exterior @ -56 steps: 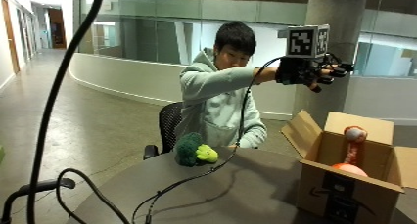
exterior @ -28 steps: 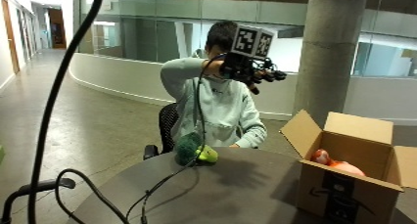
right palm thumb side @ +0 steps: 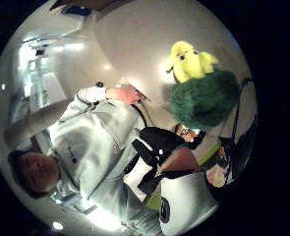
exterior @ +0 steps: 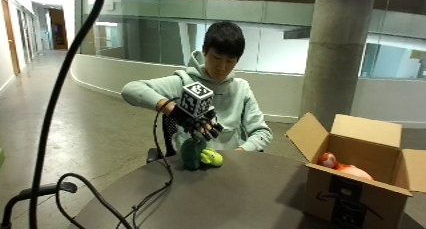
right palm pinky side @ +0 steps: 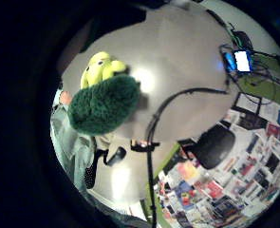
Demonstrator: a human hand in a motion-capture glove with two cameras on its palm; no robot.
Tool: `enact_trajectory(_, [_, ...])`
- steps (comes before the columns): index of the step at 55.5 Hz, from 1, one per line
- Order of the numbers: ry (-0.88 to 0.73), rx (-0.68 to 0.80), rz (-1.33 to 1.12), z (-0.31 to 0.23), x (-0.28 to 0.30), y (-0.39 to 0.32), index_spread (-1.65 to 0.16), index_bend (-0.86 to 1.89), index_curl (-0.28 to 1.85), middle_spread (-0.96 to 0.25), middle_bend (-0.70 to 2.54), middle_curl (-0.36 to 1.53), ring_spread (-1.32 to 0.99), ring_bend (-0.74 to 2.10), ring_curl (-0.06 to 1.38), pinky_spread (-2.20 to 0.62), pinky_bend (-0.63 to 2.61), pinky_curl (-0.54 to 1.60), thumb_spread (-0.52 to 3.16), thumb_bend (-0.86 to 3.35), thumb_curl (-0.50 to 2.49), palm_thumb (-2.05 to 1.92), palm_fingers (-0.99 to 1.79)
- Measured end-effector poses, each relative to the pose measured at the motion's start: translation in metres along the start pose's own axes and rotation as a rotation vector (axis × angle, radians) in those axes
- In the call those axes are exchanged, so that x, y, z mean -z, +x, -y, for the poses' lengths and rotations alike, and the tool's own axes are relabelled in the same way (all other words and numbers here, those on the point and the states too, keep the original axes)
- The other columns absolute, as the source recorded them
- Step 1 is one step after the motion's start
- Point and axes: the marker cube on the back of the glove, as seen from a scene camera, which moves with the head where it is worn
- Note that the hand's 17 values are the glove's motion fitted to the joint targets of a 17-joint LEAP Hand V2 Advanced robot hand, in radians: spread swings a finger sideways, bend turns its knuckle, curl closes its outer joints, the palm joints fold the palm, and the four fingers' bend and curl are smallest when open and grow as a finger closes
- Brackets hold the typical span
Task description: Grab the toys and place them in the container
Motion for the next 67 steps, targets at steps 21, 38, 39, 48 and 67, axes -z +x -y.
enact_trajectory(21, [-0.075, -0.079, -0.007, 0.03, -0.082, 0.016, -0.28, -0.01, 0.09, 0.0, 0.07, 0.17, 0.01, 0.47, 0.26, 0.03, 1.12, 0.49, 1.2, 0.1, 0.37, 0.32, -0.05])
enact_trajectory(38, [0.188, -0.034, -0.029, 0.068, -0.057, 0.026, -0.22, 0.05, -0.02, -0.16, 0.71, 0.39, -0.28, 1.28, 0.52, -0.31, 1.34, 0.51, 1.08, 0.22, 0.56, 0.65, 0.71])
enact_trajectory(39, [0.183, -0.031, -0.02, 0.07, -0.054, 0.027, -0.22, 0.07, -0.02, -0.17, 0.77, 0.41, -0.29, 1.29, 0.53, -0.31, 1.34, 0.51, 1.05, 0.22, 0.57, 0.67, 0.74])
enact_trajectory(48, [0.177, -0.017, 0.036, 0.081, -0.004, 0.017, -0.22, 0.18, 0.0, -0.23, 0.92, 0.5, -0.32, 1.31, 0.56, -0.34, 1.28, 0.51, 0.87, 0.22, 0.67, 0.73, 0.85])
enact_trajectory(67, [0.447, 0.012, -0.003, 0.133, 0.227, -0.027, -0.24, 0.23, 0.0, -0.26, 0.94, 0.58, -0.35, 1.28, 0.58, -0.36, 1.22, 0.51, 0.65, 0.2, 0.84, 0.74, 0.92])
